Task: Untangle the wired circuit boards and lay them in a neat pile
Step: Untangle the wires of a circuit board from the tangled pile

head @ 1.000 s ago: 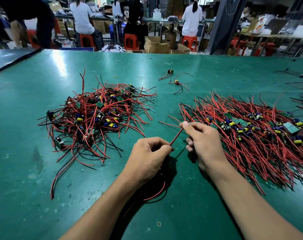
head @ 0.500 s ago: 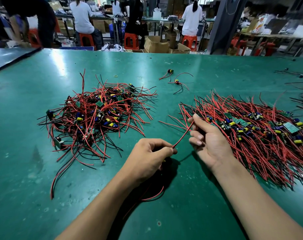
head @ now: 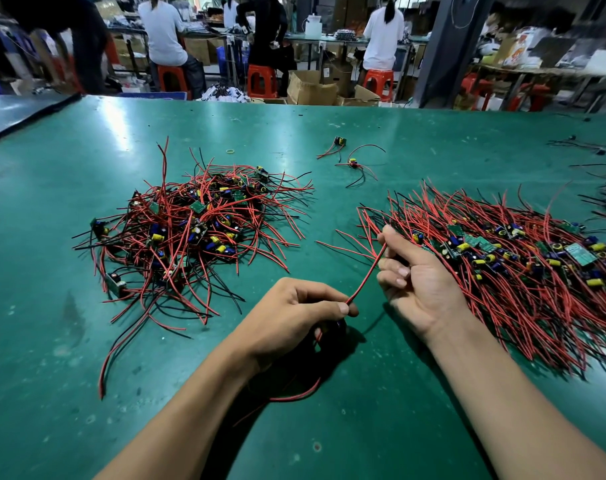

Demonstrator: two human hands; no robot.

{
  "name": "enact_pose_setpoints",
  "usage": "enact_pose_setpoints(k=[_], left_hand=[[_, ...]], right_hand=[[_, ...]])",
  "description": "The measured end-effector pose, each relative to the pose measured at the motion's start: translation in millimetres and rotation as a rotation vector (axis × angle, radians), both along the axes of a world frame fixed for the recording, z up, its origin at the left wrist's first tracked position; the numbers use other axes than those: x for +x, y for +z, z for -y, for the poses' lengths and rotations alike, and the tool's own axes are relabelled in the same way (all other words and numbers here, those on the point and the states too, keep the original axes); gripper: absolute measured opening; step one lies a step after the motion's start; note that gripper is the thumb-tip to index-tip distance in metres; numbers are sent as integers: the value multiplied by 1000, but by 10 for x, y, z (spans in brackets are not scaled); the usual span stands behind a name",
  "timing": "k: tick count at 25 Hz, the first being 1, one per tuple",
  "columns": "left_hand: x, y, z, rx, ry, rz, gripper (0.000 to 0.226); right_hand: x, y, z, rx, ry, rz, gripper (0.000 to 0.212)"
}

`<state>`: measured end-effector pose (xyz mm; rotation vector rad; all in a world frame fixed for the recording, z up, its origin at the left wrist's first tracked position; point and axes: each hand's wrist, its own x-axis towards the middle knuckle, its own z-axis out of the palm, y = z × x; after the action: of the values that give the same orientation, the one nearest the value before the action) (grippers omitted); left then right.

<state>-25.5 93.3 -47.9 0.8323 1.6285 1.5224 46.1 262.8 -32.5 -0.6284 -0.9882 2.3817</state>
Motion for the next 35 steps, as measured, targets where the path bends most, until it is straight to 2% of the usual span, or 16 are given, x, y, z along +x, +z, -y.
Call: enact_pose_setpoints(k=[7,12,15,18,26,29,35], left_hand=[[4,15,-1,-8,-7,-23,10],[24,20,-8,3,76,-38,11],[31,16,-30,44,161,6,18],[30,22,-29,131,191,120,28],[-2,22,-20,148,159,162,29],[-1,20,-22,141,155,151,21],[12,13,-32,31,144,2,14]], right_hand=[[33,16,-16,-109,76,-54,21],[-2,-46,69,248,24,40,32],[7,-136,151,389,198,57,44],[18,-212,266,507,409,131,41],[-12,-235,292,571,332,145,18],[-23,-243,265,627,307,175,18],[-32,-243,155,615,171,241,24]])
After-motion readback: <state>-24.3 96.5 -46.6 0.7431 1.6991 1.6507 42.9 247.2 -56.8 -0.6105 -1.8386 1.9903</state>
